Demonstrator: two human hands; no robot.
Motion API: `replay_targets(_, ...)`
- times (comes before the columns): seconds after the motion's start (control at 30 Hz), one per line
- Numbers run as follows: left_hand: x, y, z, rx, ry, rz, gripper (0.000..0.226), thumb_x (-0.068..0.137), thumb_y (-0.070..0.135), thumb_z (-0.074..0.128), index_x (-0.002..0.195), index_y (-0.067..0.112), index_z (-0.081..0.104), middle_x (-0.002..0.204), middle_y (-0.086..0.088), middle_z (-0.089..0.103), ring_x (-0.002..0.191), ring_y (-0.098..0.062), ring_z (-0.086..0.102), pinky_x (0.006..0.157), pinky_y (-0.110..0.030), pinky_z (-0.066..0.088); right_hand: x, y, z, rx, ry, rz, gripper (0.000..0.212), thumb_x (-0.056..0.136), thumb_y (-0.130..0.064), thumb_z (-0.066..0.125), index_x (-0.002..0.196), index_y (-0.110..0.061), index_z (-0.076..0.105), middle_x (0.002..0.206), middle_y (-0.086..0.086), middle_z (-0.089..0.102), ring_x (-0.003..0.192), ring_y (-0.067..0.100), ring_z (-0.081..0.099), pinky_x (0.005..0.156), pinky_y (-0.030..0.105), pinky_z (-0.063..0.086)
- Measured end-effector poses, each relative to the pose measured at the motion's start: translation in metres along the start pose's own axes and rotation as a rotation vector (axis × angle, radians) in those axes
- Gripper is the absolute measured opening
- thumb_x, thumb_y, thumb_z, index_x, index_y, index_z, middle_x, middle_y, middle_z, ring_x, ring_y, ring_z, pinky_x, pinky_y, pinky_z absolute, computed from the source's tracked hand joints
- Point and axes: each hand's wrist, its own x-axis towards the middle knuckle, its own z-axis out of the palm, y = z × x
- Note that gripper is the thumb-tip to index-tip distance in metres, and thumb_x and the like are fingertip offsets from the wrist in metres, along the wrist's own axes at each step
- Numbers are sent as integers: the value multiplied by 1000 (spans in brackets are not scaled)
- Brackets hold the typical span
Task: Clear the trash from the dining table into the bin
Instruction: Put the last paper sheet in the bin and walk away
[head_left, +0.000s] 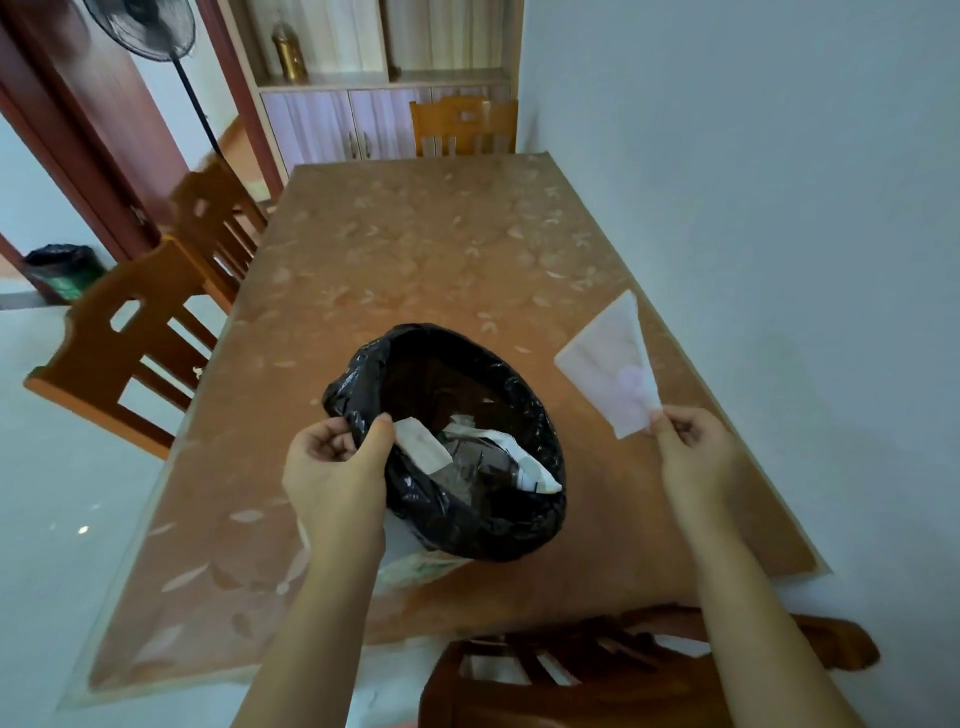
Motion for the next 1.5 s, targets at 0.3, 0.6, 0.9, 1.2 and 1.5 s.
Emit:
replay_targets(0.3, 3, 7, -16, -21, 19, 7, 21, 74, 12, 73, 79, 18, 53, 70, 2, 47, 60, -7, 45, 52, -11, 43, -28, -59, 21, 16, -345, -239, 14, 78, -12, 66, 75, -25, 67, 71, -10, 68, 65, 0, 60, 60, 5, 44)
replay_targets(0.6, -9, 19, -21, -25, -6, 29, 20, 73, 8, 72, 85, 9, 56, 69, -1, 48, 63, -12, 45, 56, -16, 46, -29, -78, 42, -153, -392, -487, 10, 80, -8, 63, 80, -16, 67, 76, -6, 65, 72, 1, 58, 65, 7, 44)
replay_targets(0.9, -19, 21, -21, -50, 21, 18, 20, 74, 8, 72, 83, 13, 55, 69, -1, 47, 65, -13, 45, 63, -24, 46, -31, -87, 57, -38, -498, -429, 22, 82, -7, 61, 102, -14, 67, 91, -4, 65, 81, -2, 59, 72, 1, 43)
replay_targets(1.2, -10, 19, -29, -50, 138, -14, 21, 73, 13, 73, 83, 15, 55, 85, -13, 54, 79, -24, 54, 76, -35, 52, -24, -84, 53, -64, -660, -442, 35, 83, -19, 60, 117, -27, 57, 104, -14, 62, 91, -3, 54, 76, 4, 40)
replay_targets(1.5, -9, 23, -47, -87, 355, 17, 20, 70, 16, 75, 77, 20, 57, 72, -2, 57, 73, -19, 58, 64, -22, 55, -17, -78, 65, -311, -540, -627, 28, 86, -26, 55, 113, -17, 59, 116, -1, 60, 112, 13, 46, 88, 11, 22)
